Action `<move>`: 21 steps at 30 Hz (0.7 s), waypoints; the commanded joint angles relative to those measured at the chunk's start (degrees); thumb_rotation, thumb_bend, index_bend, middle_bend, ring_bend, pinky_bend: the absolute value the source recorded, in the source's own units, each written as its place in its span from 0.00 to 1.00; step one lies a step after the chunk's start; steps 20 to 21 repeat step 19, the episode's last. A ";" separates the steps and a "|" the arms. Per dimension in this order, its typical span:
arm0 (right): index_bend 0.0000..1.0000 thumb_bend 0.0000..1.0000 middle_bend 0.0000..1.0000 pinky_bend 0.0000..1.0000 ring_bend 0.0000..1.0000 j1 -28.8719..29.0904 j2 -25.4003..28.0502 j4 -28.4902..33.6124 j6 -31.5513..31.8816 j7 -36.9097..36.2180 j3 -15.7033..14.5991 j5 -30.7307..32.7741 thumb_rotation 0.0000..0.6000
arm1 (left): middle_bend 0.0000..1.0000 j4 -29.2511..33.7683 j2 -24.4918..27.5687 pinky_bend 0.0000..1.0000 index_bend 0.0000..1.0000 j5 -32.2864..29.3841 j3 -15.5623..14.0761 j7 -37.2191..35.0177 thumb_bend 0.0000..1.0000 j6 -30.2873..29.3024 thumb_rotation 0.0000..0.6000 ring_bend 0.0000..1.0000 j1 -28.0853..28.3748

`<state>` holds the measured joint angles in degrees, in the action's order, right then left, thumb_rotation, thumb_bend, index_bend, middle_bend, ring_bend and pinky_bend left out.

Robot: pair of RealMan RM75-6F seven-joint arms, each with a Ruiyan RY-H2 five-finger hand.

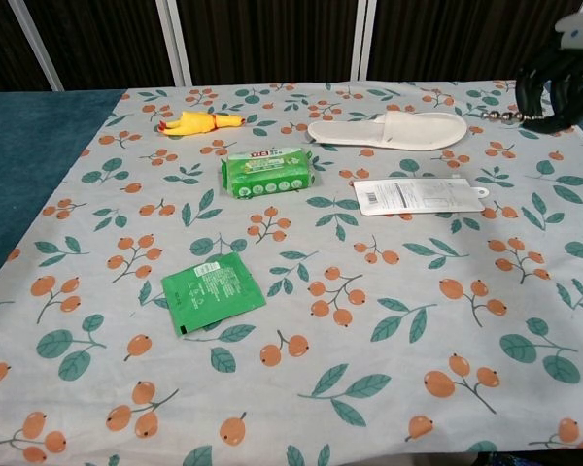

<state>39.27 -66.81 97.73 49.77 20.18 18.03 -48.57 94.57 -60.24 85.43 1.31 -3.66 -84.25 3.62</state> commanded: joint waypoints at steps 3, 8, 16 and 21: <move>0.70 0.50 0.53 0.43 0.54 6.86 5.14 7.34 0.63 6.10 3.77 10.60 1.00 | 0.01 -0.01 0.02 0.25 0.12 0.00 0.03 -0.24 0.34 -0.01 1.00 0.03 0.01; 0.70 0.50 0.53 0.42 0.54 10.97 7.15 11.65 2.48 8.12 5.20 16.07 1.00 | 0.01 -0.04 0.17 0.25 0.12 -0.06 0.07 -0.78 0.34 -0.03 1.00 0.03 -0.01; 0.70 0.50 0.53 0.43 0.54 13.63 7.86 16.27 5.80 8.34 5.20 17.10 1.00 | 0.01 0.08 0.23 0.25 0.12 0.00 0.04 -0.89 0.34 0.08 1.00 0.03 0.06; 0.70 0.50 0.53 0.43 0.54 14.47 7.86 17.22 6.67 8.48 4.85 17.25 1.00 | 0.01 0.16 0.23 0.25 0.12 -0.07 0.06 -0.85 0.34 0.10 1.00 0.03 0.06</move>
